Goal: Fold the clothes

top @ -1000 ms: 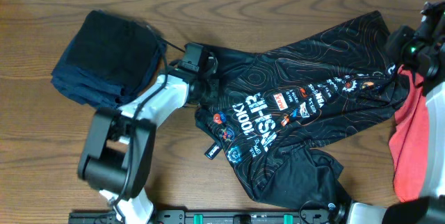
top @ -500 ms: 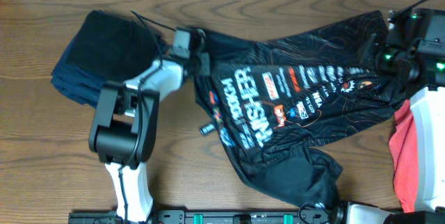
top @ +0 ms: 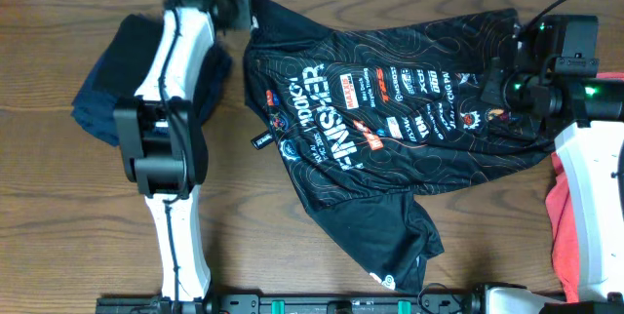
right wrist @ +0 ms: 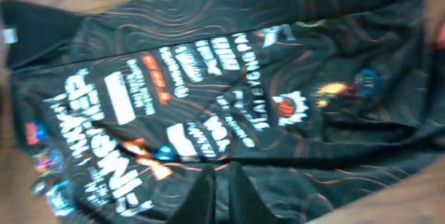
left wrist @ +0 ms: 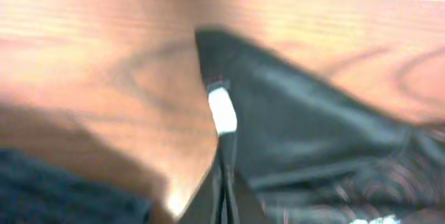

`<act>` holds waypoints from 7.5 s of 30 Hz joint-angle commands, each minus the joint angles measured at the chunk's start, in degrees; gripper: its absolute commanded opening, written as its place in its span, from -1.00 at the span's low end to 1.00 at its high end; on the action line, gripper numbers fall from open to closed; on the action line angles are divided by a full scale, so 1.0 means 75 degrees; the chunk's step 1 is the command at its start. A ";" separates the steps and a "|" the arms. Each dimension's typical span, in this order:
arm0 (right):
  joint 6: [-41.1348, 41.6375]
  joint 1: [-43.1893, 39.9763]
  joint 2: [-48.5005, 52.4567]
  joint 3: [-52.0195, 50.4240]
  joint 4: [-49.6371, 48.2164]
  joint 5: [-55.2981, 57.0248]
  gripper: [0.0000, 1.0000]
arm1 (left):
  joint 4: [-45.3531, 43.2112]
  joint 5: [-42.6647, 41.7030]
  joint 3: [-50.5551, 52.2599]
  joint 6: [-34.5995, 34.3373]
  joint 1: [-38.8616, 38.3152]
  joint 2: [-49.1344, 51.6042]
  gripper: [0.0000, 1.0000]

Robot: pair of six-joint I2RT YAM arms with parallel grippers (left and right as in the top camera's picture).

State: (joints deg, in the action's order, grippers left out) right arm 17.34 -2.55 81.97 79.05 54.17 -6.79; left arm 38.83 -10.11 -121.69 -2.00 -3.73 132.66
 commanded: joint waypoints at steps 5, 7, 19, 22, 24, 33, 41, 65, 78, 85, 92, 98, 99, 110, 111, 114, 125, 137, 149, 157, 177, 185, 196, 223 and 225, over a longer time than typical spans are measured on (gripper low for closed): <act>-0.0020 -0.0052 0.0058 -0.0023 -0.0169 0.0877 -0.46 | 0.3378 -0.0533 -0.1276 0.0315 -0.0152 -0.0702 -0.22; -0.0006 -0.0073 0.0058 -0.0023 -0.0201 0.0877 -0.44 | 0.4266 -0.0627 -0.1276 0.0128 -0.0262 -0.0784 -0.19; -0.0009 -0.0073 0.0058 -0.0023 0.0131 0.0874 -0.43 | 0.6429 -0.0443 -0.0825 -0.0425 -0.1227 -0.0769 -0.23; -0.0020 -0.0073 0.0058 -0.0023 0.0338 0.0877 -0.45 | 0.6204 -0.0443 -0.0291 -0.0583 -0.1495 -0.0769 -0.61; -0.0038 -0.0073 0.0058 -0.0023 0.0428 0.0877 -0.47 | 0.5686 -0.0315 0.0350 -0.0615 -0.1714 -0.0769 -0.87; -0.0035 -0.0073 0.0058 -0.0023 0.0414 0.0877 -0.49 | 0.1874 0.0801 0.3229 -0.0828 -0.1976 -0.0769 -0.88; -0.0017 -0.0073 0.0058 -0.0023 0.0370 0.0874 -0.52 | -0.0589 0.1405 0.4456 -0.0484 -0.1670 -0.0516 -0.87; 0.0312 -0.0064 0.0067 -0.0023 0.0338 0.1367 -0.20 | 0.2821 0.0146 -0.2069 0.0382 0.0152 -0.0198 -0.17; 0.0309 -0.0551 0.2419 -0.0026 -0.1827 0.1247 -0.46 | 0.5933 0.0149 -0.2186 0.0440 0.0152 -0.3756 0.20; 0.0315 -0.0574 0.4214 -0.0026 -0.3768 0.1174 -0.74 | 0.7729 -0.0050 -0.2043 0.0023 0.0143 -0.4587 0.21; 0.0781 -0.0606 0.5747 -0.0023 -0.5444 0.1107 -0.87 | 0.7729 -0.0516 -0.1909 0.0029 -0.0417 -0.5170 0.20; 0.1387 -0.0822 0.6927 0.0248 -0.6187 0.1510 -0.97 | 0.7729 -0.0542 -0.1903 -0.0268 -0.1542 -0.5243 0.21; 0.1469 -0.0889 0.7131 0.0396 -0.6169 0.1504 -0.98 | 0.7729 -0.0536 -0.1886 -0.0321 -0.1754 -0.5243 0.20; 0.0831 -0.2040 0.7901 0.4188 -0.3707 0.1376 -0.98 | 0.7729 -0.0102 -0.0321 -0.0868 -0.2736 -0.5243 0.19; 0.0705 -0.2142 0.7901 0.4584 -0.3386 0.1361 -0.98 | 0.7729 -0.0102 -0.0044 -0.0868 -0.2736 -0.5243 0.19; 0.0175 -0.2425 0.7895 0.5829 -0.2355 0.0959 -0.89 | 0.7729 0.0055 0.0831 -0.0935 -0.2736 -0.5243 0.20; -0.0758 -0.3174 0.6210 0.8784 0.1113 -0.2148 -0.31 | 0.6225 0.1029 0.4386 -0.2419 -0.2722 -0.5243 0.22; -0.0781 -0.2838 0.3147 0.8784 0.3809 -0.2218 -0.25 | 0.2186 -0.1215 0.8501 -0.2506 -0.2728 -0.5106 0.32; -0.1221 -0.1571 0.2608 0.8766 0.5193 -0.2142 -0.23 | -0.0108 -0.1102 1.0025 -0.2856 -0.2728 -0.4814 0.02; -0.1239 -0.1180 0.2614 0.8443 0.5747 -0.0866 -0.20 | -0.0274 -0.1105 1.0022 -0.3378 -0.2296 -0.4508 -0.88; -0.0772 -0.1571 0.2658 0.1309 0.1784 -0.0291 -0.17 | 0.2906 0.0318 0.9993 -0.2396 0.0466 -0.6085 -0.88; 0.0017 -0.1714 0.2658 -0.1125 -0.1157 -0.0291 -0.35 | 0.2454 -0.2046 0.9996 -0.1486 0.0146 -0.6228 -0.30; -0.0417 -0.2270 0.2527 -0.1061 -0.0761 -0.1632 -0.18 | 0.0944 -0.1241 1.0698 -0.2439 -0.0758 -0.5639 0.33; 0.0399 -0.2871 0.1478 -0.2448 -0.0315 0.0224 0.01 | 0.3185 -0.0012 0.9431 -0.1582 0.1918 -0.5823 -0.87; 0.0560 -0.2978 0.1478 -0.2704 -0.0560 0.0219 0.03 | 0.3127 -0.0621 0.9445 -0.1352 0.1833 -0.5820 -0.68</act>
State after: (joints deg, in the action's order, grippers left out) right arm 18.00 -22.79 92.73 60.82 51.37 -7.81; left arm 62.59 -9.50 -50.41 -16.10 10.39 89.41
